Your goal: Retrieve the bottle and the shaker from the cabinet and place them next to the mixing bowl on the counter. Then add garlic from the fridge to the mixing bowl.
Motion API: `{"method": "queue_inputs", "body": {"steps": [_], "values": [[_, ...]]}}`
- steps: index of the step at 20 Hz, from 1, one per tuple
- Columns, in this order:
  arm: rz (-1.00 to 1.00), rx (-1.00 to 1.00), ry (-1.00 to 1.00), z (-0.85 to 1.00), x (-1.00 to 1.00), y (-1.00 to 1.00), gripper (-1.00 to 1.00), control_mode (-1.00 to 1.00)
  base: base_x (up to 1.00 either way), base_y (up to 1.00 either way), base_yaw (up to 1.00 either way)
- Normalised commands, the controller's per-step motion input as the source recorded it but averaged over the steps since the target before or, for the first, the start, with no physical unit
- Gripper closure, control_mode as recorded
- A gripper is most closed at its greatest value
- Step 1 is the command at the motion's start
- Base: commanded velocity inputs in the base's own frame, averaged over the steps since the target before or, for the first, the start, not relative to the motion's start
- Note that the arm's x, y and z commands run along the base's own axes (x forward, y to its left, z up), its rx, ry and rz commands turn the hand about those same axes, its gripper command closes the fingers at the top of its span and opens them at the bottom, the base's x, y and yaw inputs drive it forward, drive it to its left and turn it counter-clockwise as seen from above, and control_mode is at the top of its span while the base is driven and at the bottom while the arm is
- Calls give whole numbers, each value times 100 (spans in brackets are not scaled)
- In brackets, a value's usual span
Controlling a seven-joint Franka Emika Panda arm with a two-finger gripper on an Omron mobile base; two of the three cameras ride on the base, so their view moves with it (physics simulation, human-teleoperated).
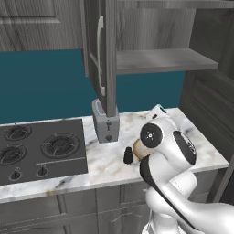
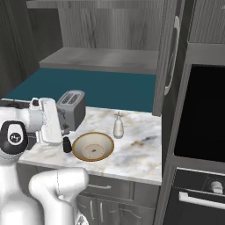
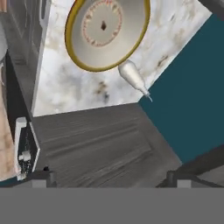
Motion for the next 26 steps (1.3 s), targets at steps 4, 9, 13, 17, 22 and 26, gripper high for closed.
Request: {"method": "queue_inputs", "body": {"steps": [4, 9, 13, 17, 22, 26], "values": [[14, 17, 22, 15, -13, -5, -100, -100, 0, 0, 0], [23, 1, 45, 10, -7, 0, -100, -100, 0, 0, 0], [7, 28, 21, 2, -25, -14, -100, -100, 0, 0, 0], [6, 39, 10, -5, -24, -16, -100, -100, 0, 0, 0], [15, 21, 3, -18, -17, -2, -100, -100, 0, 0, 0], [38, -5, 10, -13, 0, 6, -100, -100, 0, 0, 0]]}}
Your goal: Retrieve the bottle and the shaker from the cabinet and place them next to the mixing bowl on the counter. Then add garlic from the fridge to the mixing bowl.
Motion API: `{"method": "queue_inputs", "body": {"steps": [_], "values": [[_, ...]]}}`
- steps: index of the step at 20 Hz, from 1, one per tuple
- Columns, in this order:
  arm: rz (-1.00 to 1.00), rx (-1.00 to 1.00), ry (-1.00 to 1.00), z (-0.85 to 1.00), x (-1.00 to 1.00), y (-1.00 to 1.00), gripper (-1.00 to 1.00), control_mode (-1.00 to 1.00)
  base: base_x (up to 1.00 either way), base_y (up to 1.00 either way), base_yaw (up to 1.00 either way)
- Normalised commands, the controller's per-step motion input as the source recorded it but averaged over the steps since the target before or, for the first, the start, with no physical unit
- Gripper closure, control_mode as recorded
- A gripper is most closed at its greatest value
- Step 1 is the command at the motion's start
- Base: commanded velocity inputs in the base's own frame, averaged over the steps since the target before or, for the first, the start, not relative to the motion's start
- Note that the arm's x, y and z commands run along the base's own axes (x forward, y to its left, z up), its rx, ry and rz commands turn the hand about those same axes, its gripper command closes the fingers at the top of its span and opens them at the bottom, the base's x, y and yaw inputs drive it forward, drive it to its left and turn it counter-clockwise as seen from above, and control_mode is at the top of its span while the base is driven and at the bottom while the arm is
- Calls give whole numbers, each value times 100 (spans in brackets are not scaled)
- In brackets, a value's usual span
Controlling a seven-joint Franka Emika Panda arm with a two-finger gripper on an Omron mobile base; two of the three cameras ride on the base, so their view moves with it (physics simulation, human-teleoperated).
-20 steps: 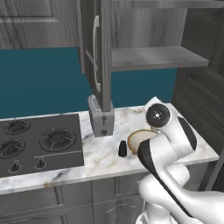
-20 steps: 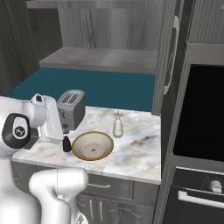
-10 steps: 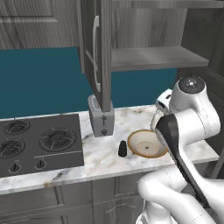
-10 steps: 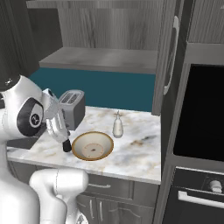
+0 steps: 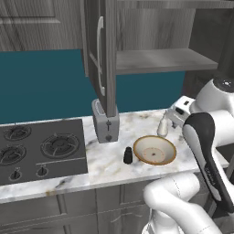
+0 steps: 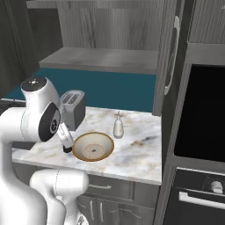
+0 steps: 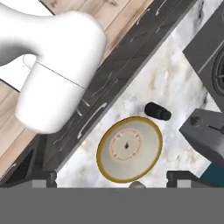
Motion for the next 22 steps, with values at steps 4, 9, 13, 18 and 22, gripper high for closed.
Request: {"method": "queue_inputs", "body": {"steps": [4, 9, 13, 18, 22], "values": [[40, -18, 14, -15, 0, 17, -100, -100, 0, 0, 0], [41, -21, 4, -16, 0, 16, -100, -100, 0, 0, 0], [39, -9, -3, 0, 0, 0, -100, -100, 0, 0, 0], [27, 0, -7, -31, 0, 0, -100, -100, 0, 0, 0], [27, 0, 0, -43, 0, 0, -100, -100, 0, 0, 0]]}}
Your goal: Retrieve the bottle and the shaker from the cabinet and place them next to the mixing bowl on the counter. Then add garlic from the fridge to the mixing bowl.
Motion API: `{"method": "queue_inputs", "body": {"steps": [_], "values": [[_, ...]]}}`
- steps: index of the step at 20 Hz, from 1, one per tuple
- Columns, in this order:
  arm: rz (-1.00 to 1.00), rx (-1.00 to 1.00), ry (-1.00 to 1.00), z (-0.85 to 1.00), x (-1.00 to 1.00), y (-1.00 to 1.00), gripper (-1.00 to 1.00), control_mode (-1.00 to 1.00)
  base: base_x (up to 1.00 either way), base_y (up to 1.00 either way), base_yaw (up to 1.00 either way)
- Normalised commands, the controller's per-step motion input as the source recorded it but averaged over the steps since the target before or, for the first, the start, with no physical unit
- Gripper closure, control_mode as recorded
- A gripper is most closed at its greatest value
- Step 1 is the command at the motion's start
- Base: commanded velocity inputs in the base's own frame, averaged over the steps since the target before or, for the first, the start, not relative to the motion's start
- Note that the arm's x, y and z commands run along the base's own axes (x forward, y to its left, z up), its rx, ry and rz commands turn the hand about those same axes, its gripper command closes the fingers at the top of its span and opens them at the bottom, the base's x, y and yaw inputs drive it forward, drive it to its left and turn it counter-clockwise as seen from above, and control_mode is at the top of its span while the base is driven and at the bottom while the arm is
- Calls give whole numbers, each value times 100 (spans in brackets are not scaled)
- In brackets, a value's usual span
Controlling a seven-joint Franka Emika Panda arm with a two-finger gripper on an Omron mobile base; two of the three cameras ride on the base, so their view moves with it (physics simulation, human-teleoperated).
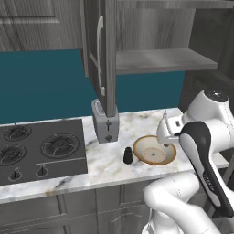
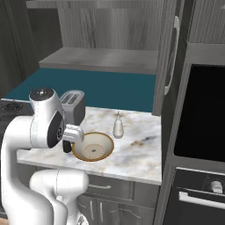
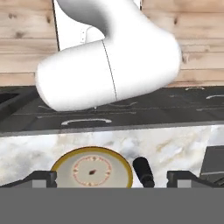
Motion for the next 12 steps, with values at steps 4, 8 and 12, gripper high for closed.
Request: {"method": "queue_inputs", "body": {"steps": [4, 8, 12], "values": [[16, 0, -3, -10, 0, 0, -100, -100, 0, 0, 0], [5, -2, 0, 10, 0, 7, -100, -100, 0, 0, 0], [3, -7, 2, 0, 0, 20, -100, -100, 0, 0, 0]]}}
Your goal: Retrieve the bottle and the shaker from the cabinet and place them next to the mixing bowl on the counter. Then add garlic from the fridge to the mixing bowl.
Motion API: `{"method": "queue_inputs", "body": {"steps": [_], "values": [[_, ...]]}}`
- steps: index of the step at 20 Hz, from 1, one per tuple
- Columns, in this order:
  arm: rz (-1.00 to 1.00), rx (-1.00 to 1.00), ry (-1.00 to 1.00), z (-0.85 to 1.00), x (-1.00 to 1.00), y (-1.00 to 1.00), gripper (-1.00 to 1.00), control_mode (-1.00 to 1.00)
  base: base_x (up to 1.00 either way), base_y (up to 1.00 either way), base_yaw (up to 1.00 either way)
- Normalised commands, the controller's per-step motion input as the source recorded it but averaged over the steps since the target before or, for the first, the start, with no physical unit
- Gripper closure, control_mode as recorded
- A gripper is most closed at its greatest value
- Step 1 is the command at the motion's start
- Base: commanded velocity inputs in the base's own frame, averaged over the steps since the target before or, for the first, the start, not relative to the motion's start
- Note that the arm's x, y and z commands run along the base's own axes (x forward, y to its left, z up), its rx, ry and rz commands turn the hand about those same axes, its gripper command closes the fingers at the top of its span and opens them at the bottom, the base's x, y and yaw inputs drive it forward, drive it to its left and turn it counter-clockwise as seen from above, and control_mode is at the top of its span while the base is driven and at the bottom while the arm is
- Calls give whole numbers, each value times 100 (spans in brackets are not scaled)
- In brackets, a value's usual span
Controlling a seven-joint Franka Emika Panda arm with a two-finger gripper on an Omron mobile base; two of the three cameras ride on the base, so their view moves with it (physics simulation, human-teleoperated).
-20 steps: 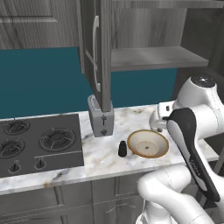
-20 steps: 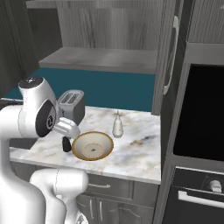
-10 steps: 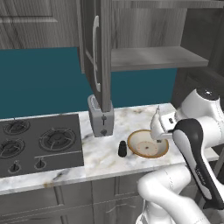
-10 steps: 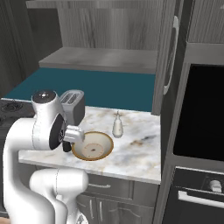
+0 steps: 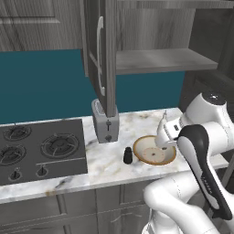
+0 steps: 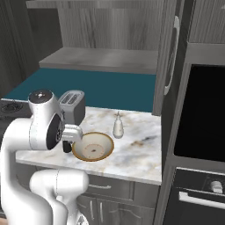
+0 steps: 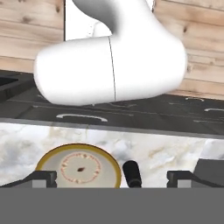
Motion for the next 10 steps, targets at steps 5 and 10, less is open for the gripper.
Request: {"method": "queue_inputs", "body": {"steps": [5, 10], "values": [[1, -1, -1, 0, 0, 7, -100, 100, -4, 2, 0], [0, 0, 0, 0, 0, 0, -100, 100, -15, 12, 11]]}}
